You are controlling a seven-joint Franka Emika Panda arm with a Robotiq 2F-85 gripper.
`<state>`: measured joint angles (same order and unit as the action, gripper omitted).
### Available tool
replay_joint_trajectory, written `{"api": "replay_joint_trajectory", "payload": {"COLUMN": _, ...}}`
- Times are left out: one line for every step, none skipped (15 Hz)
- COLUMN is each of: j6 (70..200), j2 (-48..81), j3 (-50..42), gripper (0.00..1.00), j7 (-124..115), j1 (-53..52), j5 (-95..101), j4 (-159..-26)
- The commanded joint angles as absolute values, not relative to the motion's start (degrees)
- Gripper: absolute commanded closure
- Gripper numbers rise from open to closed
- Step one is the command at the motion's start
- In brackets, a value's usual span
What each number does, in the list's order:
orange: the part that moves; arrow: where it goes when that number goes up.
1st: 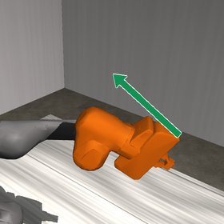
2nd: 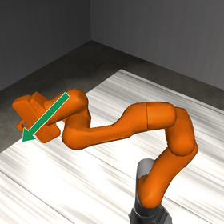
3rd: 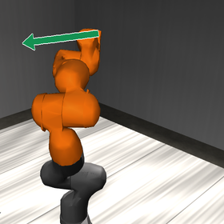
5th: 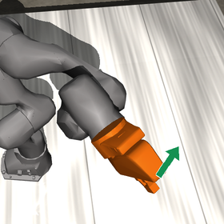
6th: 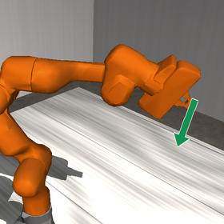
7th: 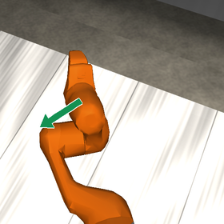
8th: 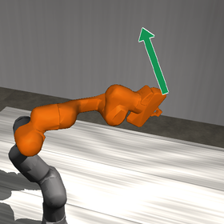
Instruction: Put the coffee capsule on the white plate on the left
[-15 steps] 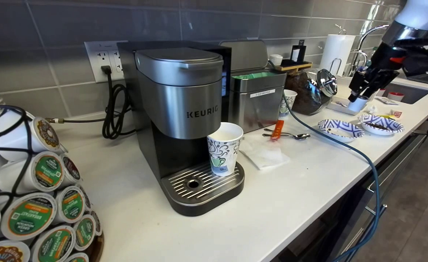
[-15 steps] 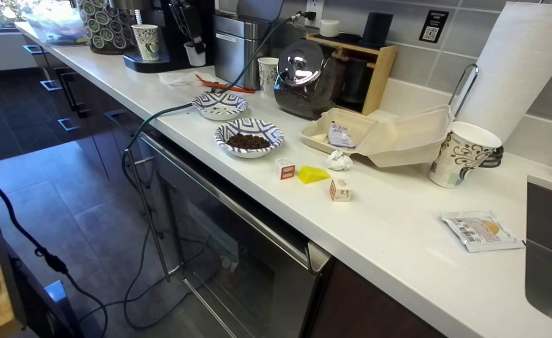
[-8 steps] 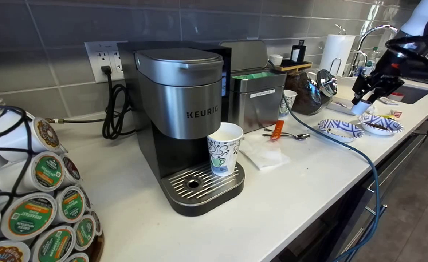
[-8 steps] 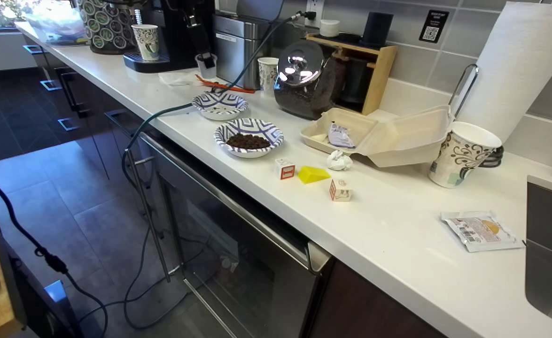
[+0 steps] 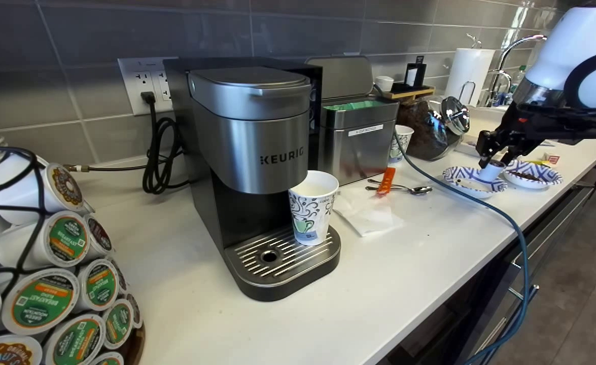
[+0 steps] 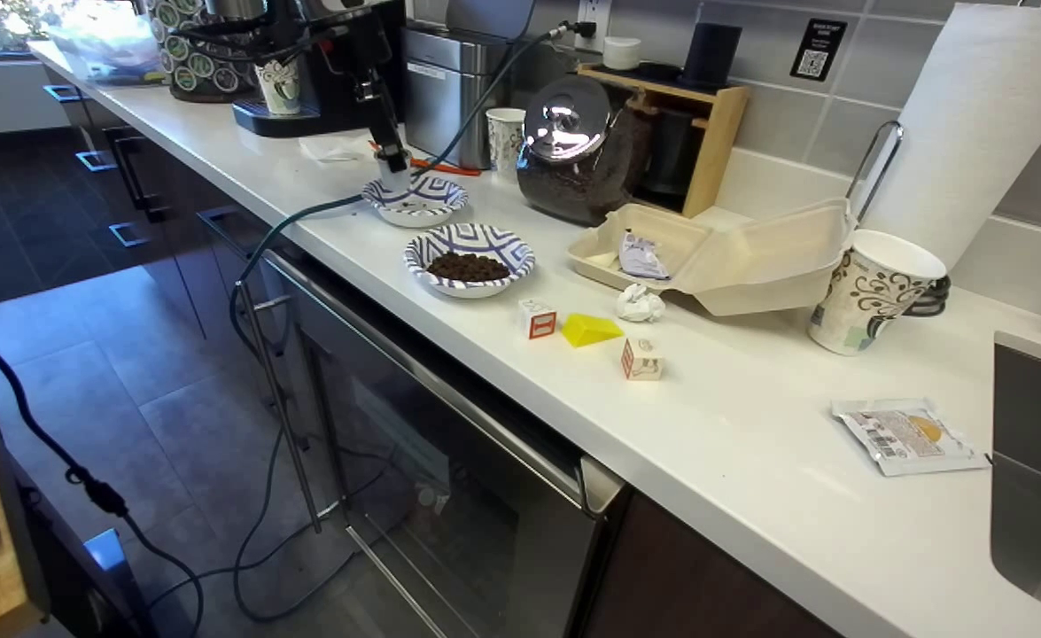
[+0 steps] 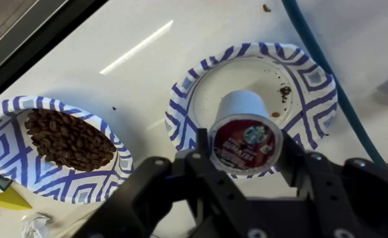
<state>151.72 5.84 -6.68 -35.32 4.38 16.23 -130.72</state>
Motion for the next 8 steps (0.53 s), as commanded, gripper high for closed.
{"api": "replay_joint_trajectory", "payload": {"j6": 150.47, "j2": 9.50, "j3": -8.22, "gripper": 0.74, "j7": -41.85, "j1": 2.04, "j5": 22.29, "j4": -126.87}}
{"api": "replay_joint_trajectory", "payload": {"j6": 150.08, "j2": 10.49, "j3": -8.35, "gripper": 0.74, "j7": -42.19, "j1": 1.62, "j5": 22.74, "j4": -125.54}}
{"api": "replay_joint_trajectory", "payload": {"j6": 149.80, "j2": 11.30, "j3": -8.63, "gripper": 0.74, "j7": -42.77, "j1": 1.19, "j5": 23.36, "j4": -124.55}}
{"api": "replay_joint_trajectory", "payload": {"j6": 149.04, "j2": 12.28, "j3": -8.87, "gripper": 0.74, "j7": -42.78, "j1": 0.83, "j5": 23.34, "j4": -123.22}}
{"api": "replay_joint_trajectory", "payload": {"j6": 148.28, "j2": 13.19, "j3": -9.06, "gripper": 0.74, "j7": -42.50, "j1": 0.55, "j5": 22.86, "j4": -122.15}}
{"api": "replay_joint_trajectory", "payload": {"j6": 147.43, "j2": 14.12, "j3": -9.34, "gripper": 0.74, "j7": -42.26, "j1": 0.34, "j5": 22.57, "j4": -121.25}}
{"api": "replay_joint_trajectory", "payload": {"j6": 146.81, "j2": 14.92, "j3": -9.54, "gripper": 0.74, "j7": -41.89, "j1": 0.20, "j5": 22.12, "j4": -120.42}}
{"api": "replay_joint_trajectory", "payload": {"j6": 145.87, "j2": 15.84, "j3": -9.78, "gripper": 0.74, "j7": -41.55, "j1": 0.13, "j5": 21.66, "j4": -119.51}}
